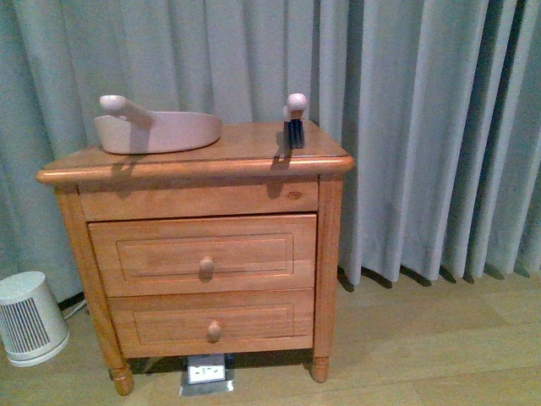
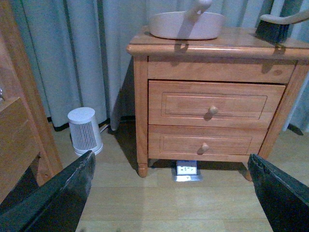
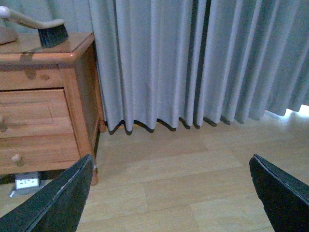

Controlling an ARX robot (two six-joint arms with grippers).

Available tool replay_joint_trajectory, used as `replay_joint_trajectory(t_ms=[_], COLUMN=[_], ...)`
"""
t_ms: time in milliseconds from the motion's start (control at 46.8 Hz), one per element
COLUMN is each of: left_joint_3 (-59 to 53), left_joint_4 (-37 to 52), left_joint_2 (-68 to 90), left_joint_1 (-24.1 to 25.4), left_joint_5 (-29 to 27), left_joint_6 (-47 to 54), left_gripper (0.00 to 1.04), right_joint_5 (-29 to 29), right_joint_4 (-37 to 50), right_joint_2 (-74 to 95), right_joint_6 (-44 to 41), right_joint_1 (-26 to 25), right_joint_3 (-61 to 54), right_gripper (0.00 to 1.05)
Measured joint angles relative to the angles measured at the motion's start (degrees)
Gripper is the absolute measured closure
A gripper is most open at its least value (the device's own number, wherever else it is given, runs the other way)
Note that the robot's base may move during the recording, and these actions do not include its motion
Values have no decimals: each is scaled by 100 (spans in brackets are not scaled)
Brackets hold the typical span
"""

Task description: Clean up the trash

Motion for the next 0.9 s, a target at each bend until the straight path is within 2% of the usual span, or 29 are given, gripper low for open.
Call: replay_joint_trajectory(t_ms=[898], left_joint_3=[0], left_joint_4=[0], left_joint_2=[0], left_joint_1=[0], left_joint_5=[0], left_joint_6=[0], left_gripper=[8], right_joint_5=[0], right_joint_4=[0], right_joint_2=[0], right_joint_6=[-2], right_joint_1=[0], right_joint_3=[0], right_gripper=[7])
